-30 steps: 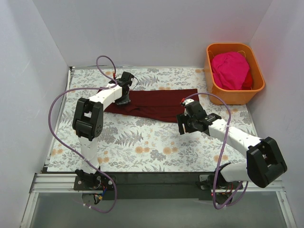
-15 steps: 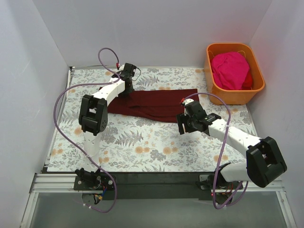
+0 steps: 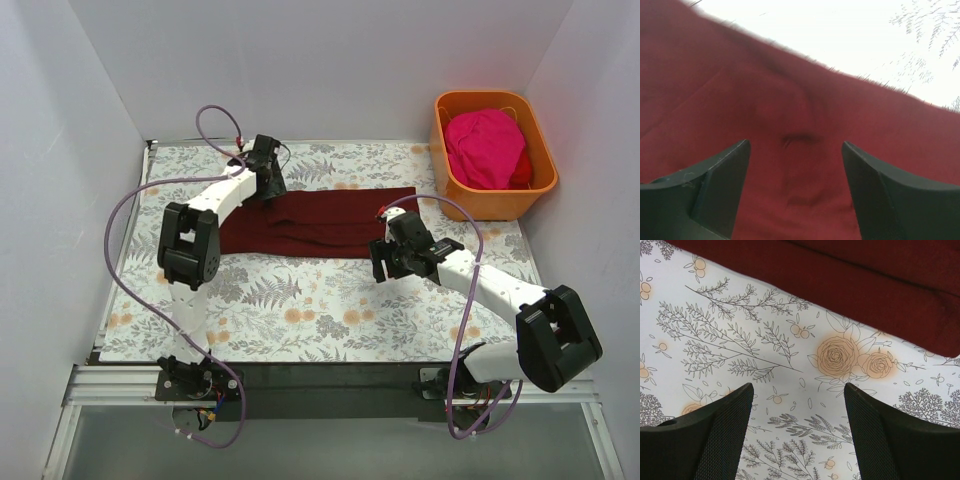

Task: Fold and stack the t-shirts
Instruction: Fold the tshirt

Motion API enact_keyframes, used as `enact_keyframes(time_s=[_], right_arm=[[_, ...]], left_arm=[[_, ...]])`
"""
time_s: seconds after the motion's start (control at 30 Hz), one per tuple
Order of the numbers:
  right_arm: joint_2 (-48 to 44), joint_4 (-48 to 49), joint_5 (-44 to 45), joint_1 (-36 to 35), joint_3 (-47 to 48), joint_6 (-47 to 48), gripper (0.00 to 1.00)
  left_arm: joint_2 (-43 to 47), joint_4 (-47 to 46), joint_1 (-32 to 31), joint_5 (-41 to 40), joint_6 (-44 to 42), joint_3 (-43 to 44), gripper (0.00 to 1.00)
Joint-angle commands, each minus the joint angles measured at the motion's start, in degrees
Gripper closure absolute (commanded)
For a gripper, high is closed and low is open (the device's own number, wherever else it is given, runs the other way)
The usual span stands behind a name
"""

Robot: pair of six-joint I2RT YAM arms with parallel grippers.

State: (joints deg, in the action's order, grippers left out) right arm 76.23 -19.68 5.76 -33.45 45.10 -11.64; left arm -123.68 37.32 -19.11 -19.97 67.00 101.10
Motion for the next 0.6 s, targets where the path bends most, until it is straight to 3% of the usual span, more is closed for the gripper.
enact_keyframes(time_s=[0.0,0.2,0.33,0.57], right_arm=[[-0.81,2.19,-0.84,-0.21,0.95,1.09,0.21],[-0.99,2.28,3.54,0.14,1.57,2.50,0.23],[-0.47,3.33,3.74,4.61,1.83,1.27,0.25],[1.55,7.72,0.05,13.93,1.83,-0.40,0.31]], left_arm=[[11.60,3.09,1.53,-0.69,4.18,-3.79,0.29],[25.14,1.36,5.92,2.64,7.61,-21.80,0.31],[31.65,-1.99,13.99,7.12,8.32,-34.36,0.31],[32.19,-4.54,19.02,11.79,8.76,-40.28,0.33]])
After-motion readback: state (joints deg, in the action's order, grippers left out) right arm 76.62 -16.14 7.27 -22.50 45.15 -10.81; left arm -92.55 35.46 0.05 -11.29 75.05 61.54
